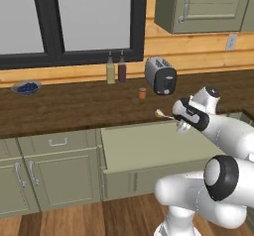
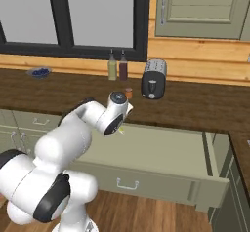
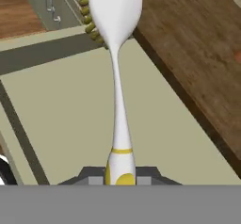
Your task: Pick the dish brush from the drawer and place it on the counter.
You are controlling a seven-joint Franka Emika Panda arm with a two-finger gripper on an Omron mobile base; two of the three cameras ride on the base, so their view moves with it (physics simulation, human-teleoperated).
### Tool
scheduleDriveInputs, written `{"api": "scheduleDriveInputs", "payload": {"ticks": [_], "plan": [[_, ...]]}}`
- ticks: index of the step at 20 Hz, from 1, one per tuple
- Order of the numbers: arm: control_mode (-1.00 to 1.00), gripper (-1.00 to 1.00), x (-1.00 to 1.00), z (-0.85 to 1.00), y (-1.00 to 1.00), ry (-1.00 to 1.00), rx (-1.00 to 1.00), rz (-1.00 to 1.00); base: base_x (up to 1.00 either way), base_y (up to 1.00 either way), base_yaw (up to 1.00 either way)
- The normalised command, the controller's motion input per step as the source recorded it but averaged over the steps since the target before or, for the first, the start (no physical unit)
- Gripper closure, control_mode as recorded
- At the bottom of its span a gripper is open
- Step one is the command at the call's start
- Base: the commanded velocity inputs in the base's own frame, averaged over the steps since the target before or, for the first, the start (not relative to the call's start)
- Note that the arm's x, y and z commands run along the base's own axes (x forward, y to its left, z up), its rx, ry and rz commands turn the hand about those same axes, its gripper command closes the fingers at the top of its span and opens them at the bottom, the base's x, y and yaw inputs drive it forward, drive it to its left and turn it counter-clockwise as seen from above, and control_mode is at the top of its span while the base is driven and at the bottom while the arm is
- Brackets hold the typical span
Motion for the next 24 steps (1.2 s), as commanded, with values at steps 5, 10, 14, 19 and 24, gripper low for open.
{"api": "scheduleDriveInputs", "payload": {"ticks": [5,10,14,19,24], "plan": [[-1.0,1.0,1.0,0.61,1.0,0.07,-0.03,0.02,0.0,0.0,0.0],[-1.0,1.0,1.0,0.01,0.99,0.23,-0.22,0.0,0.0,0.0,0.0],[-1.0,1.0,0.94,-0.01,0.65,0.16,-0.15,0.0,0.0,0.0,0.0],[-1.0,1.0,0.73,-0.04,0.08,0.04,-0.01,0.0,0.0,0.0,0.0],[-1.0,1.0,0.57,-0.44,0.0,-0.02,0.09,0.02,0.0,0.0,0.0]]}}
